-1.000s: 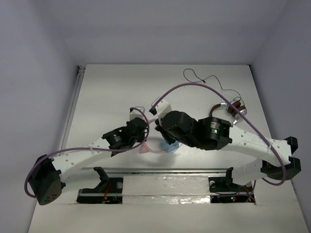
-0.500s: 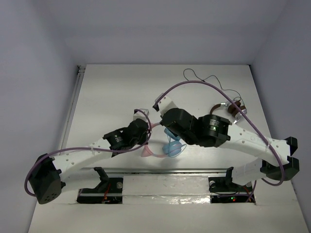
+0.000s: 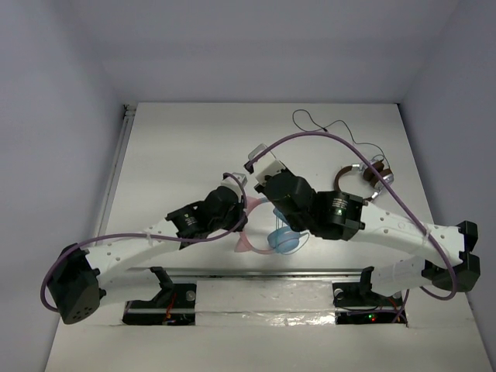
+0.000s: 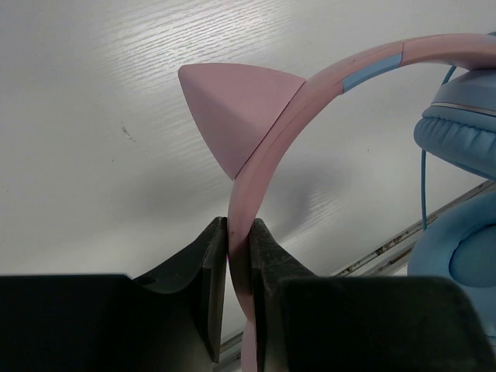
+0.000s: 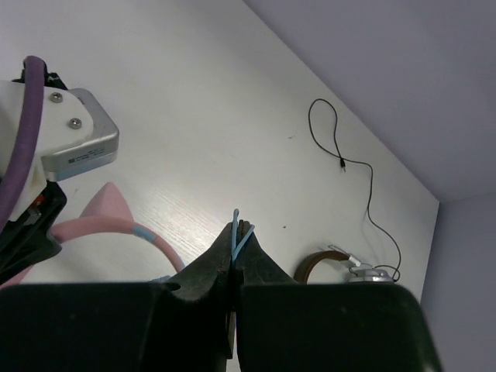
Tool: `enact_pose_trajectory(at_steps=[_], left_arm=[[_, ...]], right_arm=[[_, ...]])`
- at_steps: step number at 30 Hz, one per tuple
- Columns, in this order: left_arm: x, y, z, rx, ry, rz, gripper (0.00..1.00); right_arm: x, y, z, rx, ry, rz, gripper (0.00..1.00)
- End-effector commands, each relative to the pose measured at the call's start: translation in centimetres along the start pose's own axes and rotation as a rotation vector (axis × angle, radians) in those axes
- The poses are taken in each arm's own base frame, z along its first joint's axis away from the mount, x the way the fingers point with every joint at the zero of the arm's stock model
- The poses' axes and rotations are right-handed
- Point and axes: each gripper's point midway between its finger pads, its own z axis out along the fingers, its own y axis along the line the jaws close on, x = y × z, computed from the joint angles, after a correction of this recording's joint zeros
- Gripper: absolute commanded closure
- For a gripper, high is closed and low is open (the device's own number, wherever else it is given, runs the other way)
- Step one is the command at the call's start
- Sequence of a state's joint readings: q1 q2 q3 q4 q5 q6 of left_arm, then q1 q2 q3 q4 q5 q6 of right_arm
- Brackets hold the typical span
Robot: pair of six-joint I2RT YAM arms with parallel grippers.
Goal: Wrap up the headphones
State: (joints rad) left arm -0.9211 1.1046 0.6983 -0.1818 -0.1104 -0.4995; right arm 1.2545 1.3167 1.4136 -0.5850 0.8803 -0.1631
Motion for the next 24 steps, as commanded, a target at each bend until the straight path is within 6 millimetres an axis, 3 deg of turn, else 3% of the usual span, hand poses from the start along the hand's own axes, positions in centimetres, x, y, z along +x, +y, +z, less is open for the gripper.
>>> enact_pose_trajectory(at_steps=[1,4,6,11,14,17,22,24], left_arm=[[-2.8,-2.7,-1.1,0.103,-0.058,0.029,1.0],[-2.9,-1.2,-1.2,0.012,-0.049,0.042,1.0],[-3.3,-0.6,-1.4,-0.025,-0.06,0.044,1.0],[-4.4,0.1,-2.3,-0.072,-0.103,0.022,1.0],[-4.6,0.0,-2.3,-0.074,-0.1,0.035,1.0],[-5.0,0.6,-2.3,-0.117,-0.101,0.046,1.0],[-5.5,-0.2,-2.5,-0.08,-0.107,0.06,1.0],[-5.7,0.0,-2.5,-0.096,-0.113,0.06,1.0]], right_arm=[[-2.0,-2.4,0.4,0.107,-0.072,0.049,1.0],[-2.3,-2.8,0.3,0.119,-0.066,0.038,1.0],[-3.6,-3.4,-0.3,0.108,-0.088,0.077,1.0],[-4.6,-4.6,-1.2,0.112,-0.119,0.117,1.0],[-5.0,-4.4,-1.4,0.079,-0.141,0.133,1.0],[-5.9,-5.1,-1.8,0.097,-0.157,0.161,1.0],[-7.0,-6.7,-2.0,0.175,-0.212,0.187,1.0],[-7.7,-6.5,-2.1,0.149,-0.235,0.202,1.0]])
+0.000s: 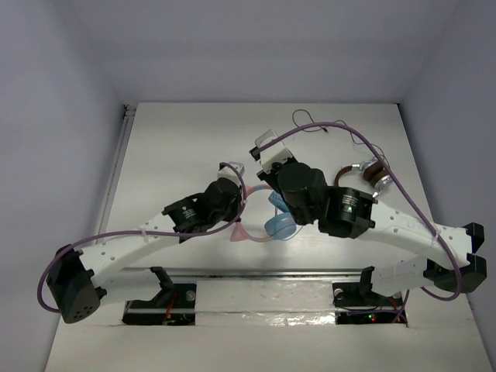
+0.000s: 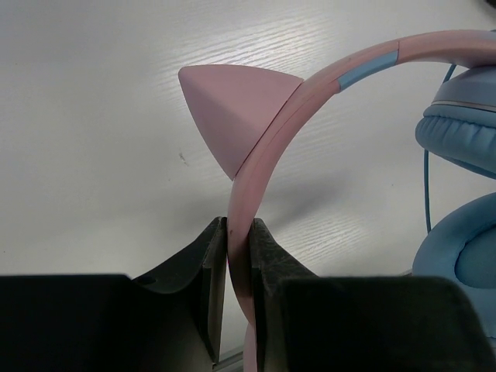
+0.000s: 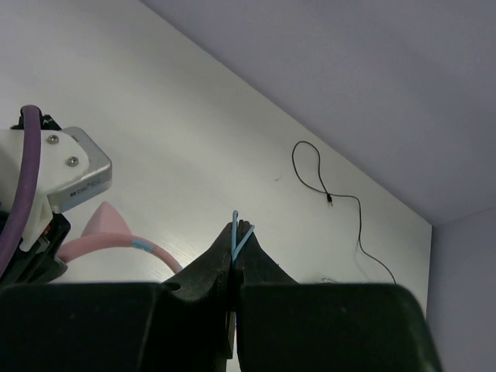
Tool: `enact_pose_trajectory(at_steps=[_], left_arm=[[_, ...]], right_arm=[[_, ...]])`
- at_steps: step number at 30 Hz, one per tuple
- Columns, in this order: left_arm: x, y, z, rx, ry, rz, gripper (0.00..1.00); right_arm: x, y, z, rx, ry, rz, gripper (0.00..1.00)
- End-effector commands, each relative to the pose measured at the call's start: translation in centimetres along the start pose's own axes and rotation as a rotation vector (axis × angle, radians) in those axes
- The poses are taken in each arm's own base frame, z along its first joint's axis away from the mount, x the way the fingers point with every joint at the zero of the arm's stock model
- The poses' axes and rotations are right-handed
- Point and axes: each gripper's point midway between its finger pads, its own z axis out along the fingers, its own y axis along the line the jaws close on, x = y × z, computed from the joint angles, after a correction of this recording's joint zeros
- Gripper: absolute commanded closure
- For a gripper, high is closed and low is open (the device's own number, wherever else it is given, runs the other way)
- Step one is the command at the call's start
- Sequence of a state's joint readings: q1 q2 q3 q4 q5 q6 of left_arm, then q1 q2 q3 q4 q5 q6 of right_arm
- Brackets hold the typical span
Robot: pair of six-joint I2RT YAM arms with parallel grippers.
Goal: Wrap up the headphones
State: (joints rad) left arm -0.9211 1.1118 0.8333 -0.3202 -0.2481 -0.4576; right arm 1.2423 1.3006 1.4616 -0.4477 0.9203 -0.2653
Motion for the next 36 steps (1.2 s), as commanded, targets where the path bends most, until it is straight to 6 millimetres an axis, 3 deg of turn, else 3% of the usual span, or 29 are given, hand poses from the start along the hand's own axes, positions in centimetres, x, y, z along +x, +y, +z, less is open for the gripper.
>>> enact_pose_trajectory(at_steps=[1,12,17,20,21,25,31,36], left_arm=[[-2.4,-1.0,-1.0,0.028,-0.058,0.01,1.0],[-3.6,-1.6,-1.9,0.057,-0.084,-0.002,1.0],[-5.4,-2.4,-3.1,0.109,-0.164,-0.061,1.0],[-6.0,-3.5,-3.8,0.179,-0.193,-0.09,1.0],[-6.2,-3.5,-3.9,0.179,-0.203,-0.099,1.0],[-6.8,-4.3,-4.5,0.233,-0.23,-0.101,1.0],[-5.7,-4.9,-3.9,0.26,-0.176,-0.062,1.0],[-4.3,-4.5,-3.6,0.245,-0.122,-0.037,1.0]], right_arm=[[-4.5,-3.5,-1.0,0.075,-0.138,0.16,1.0],[-7.5,-3.2,-1.6,-0.011,-0.231,0.278,1.0],[-6.9,-0.2,-1.6,-0.144,-0.195,0.315,1.0],[-6.6,0.2,-2.3,-0.192,-0.202,0.366,1.0],[-7.2,1.1,-2.9,-0.265,-0.213,0.409,1.0],[-9.0,1.1,-5.5,-0.404,-0.28,0.515,1.0],[-10.5,-1.6,-4.1,-0.235,-0.377,0.462,1.0],[-10.5,-2.0,-2.7,-0.131,-0.435,0.357,1.0]])
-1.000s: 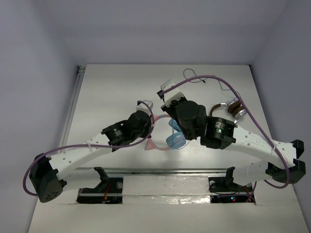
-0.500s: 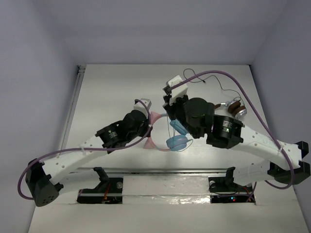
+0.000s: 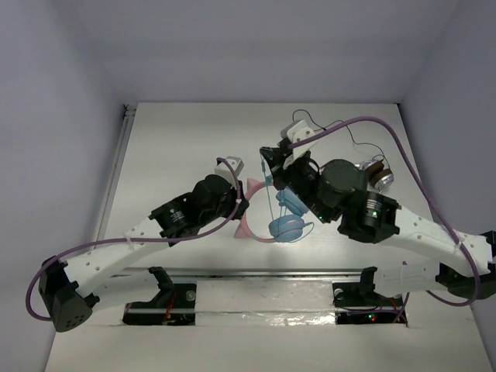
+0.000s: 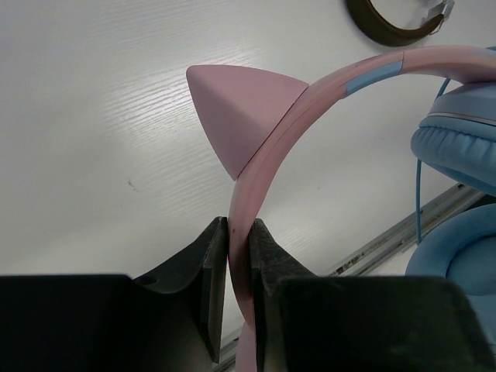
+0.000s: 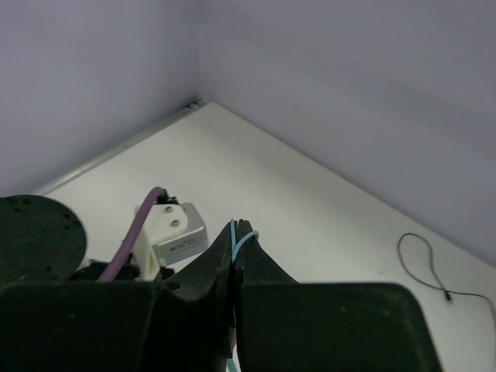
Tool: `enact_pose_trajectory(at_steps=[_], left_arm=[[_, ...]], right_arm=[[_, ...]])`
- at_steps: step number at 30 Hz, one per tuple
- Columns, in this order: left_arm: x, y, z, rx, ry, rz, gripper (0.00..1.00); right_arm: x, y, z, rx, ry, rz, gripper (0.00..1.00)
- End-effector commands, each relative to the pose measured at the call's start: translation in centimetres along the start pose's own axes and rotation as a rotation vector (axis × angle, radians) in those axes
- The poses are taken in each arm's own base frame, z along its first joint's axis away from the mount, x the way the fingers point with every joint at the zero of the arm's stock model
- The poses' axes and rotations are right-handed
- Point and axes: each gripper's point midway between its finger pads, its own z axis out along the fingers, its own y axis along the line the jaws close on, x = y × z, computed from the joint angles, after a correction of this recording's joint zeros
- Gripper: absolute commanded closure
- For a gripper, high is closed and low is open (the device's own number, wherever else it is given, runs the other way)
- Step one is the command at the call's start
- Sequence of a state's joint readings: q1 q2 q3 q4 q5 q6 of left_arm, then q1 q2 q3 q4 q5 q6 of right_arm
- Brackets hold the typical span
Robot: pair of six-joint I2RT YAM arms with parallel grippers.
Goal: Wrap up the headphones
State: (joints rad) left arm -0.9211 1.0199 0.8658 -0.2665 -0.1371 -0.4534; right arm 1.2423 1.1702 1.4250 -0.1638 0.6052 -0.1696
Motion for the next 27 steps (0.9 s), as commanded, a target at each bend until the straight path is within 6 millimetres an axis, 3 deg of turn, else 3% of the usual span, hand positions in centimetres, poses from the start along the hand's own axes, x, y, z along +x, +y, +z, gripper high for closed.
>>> enact_pose_trajectory(at_steps=[1,15,19,27], left_arm=[[-0.9,-1.3,-0.5,0.058,-0.023,-0.001,1.0],[-0.3,-2.2,-2.3,0.108,0.05,0.012,1.0],[0.1,-2.5,-2.8,0.136,0.062,0.011,1.0],[0.0,-5.7,-4.5,0.349,0.045,0.028,1.0]], right_arm=[[-2.5,-2.2,1.0,0.134,-0.117,-0.044,1.0],[-0.3,-4.4,2.4,0.396,-0.241,-0.078,1.0],[2.1,-4.8,3.3,0.433,-0.189,-0.093,1.0],[7.7,-4.9,4.0,0.366,-0.039,-0.074,1.0]])
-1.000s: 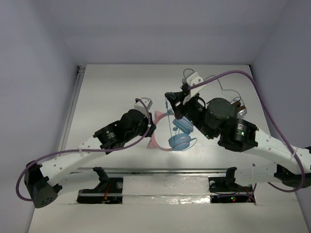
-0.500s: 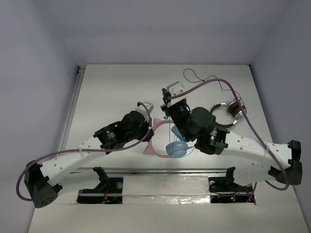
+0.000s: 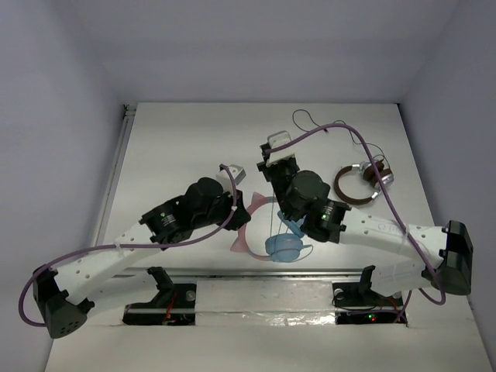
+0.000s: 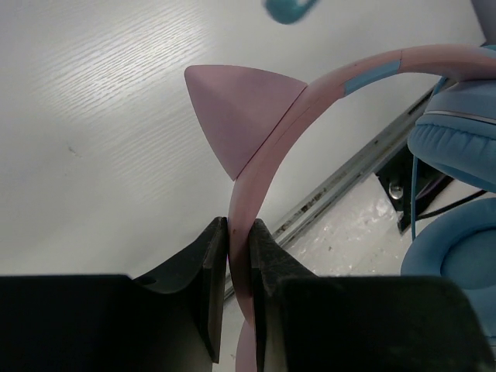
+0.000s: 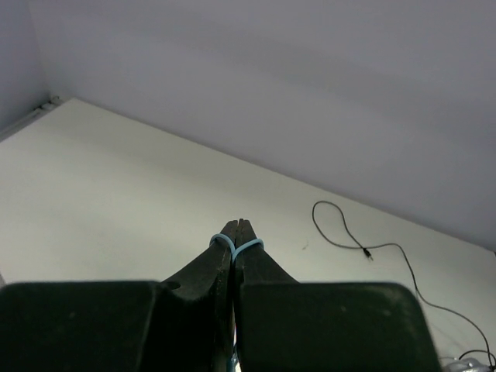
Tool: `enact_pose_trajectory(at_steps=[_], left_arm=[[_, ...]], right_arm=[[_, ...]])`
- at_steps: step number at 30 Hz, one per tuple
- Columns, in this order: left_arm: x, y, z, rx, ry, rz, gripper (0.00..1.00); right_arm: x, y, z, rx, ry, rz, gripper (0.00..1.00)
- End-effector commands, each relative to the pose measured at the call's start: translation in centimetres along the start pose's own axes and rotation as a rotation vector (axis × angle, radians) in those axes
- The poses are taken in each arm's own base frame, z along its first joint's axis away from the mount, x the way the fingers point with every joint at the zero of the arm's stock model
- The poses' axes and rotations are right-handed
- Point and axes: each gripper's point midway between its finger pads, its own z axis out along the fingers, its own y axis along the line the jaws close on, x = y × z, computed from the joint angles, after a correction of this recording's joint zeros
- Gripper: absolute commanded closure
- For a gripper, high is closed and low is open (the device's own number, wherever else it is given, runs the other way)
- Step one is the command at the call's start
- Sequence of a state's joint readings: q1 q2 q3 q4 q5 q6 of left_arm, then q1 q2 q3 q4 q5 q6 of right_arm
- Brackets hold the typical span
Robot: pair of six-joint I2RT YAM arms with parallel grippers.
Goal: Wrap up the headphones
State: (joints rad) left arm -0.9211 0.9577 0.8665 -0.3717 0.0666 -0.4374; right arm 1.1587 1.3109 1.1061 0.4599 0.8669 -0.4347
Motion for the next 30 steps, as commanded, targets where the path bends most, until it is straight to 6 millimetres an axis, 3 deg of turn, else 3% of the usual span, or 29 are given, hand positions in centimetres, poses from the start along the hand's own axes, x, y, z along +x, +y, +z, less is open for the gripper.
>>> enact_pose_trajectory(at_steps=[1,4,6,12,15,16,24,30], left_arm=[[-2.6,-4.0,-1.7,0.196,-0.098,0.028,1.0],[-2.9,-4.6,-2.1,0.234,-0.119,0.037,1.0],[-3.1,-4.7,-2.4,0.242,-0.136,0.037,1.0],[-4.6,-4.7,-3.9,0.251,-0.198,0.033,1.0],[-5.8,-4.8,-4.6,0.26,-0.231,0.032,1.0],[-6.2,-4.7,-4.7,0.257,-0.243,0.028,1.0],[-9.0,-4.9,-5.7,0.299,-0.316,0.011,1.0],[-12.0,-2.9,-5.0,0.254,-0.349,-0.054,1.0]], right_arm=[[0.2,-0.9,-0.6,0.001,0.02,0.095,1.0],[2.2,-1.6,-1.1,0.001,0.077,0.112,1.0],[3.5,-3.1,-1.4,0.023,0.102,0.144,1.0],[5.6,-4.8,-2.9,0.012,0.152,0.291,0.99],[6.7,-4.0,-3.5,-0.059,0.179,0.365,0.98],[6.7,-2.8,-3.9,-0.131,0.183,0.387,0.96],[7.5,-0.6,-6.1,-0.294,0.215,0.527,0.78],[11.3,0.7,-6.9,-0.276,0.27,0.645,0.61]])
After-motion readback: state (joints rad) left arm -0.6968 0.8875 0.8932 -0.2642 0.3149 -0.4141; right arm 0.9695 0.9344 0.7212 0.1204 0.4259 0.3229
